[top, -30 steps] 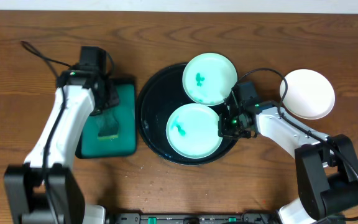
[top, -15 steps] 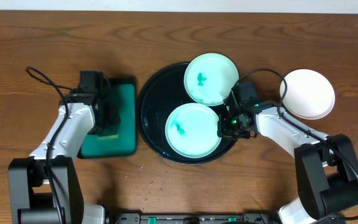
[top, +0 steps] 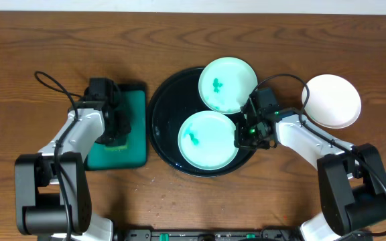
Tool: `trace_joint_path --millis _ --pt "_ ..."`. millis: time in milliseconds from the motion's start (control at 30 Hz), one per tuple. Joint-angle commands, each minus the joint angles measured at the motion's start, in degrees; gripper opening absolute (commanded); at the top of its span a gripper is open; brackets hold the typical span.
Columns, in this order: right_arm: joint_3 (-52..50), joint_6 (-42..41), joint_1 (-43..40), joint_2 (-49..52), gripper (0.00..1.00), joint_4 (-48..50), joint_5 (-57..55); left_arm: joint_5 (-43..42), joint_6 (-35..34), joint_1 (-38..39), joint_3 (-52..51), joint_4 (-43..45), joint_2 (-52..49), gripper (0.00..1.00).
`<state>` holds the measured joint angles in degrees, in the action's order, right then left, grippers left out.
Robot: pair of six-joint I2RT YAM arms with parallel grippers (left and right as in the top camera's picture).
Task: Clean dirty plates on tray and stack at the side
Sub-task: 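Grasp the green sponge in the soapy green tray with the left gripper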
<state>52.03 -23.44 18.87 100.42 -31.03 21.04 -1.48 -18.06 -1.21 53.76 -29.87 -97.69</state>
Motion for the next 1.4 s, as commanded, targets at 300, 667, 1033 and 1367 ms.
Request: trace_joint_path --millis 300,667,1033,1367 --pt "-1.5 1.3 1.3 3.0 0.01 -1.3 0.5 -1.1 0.7 0.5 1.3 -0.5 1.5 0.07" --pt "-1.5 1.3 1.3 3.0 0.01 -1.3 0.5 3.9 4.8 9.2 1.3 -2.2 22.2 0.07" --pt "-1.5 1.9 1.3 3.0 0.01 -1.3 0.9 9.9 6.7 10.3 1.3 -0.8 27.1 0.07" --pt "-1.5 1.9 1.3 3.0 0.01 -1.3 0.9 12.5 1.6 9.5 1.3 -4.7 24.8 0.07"
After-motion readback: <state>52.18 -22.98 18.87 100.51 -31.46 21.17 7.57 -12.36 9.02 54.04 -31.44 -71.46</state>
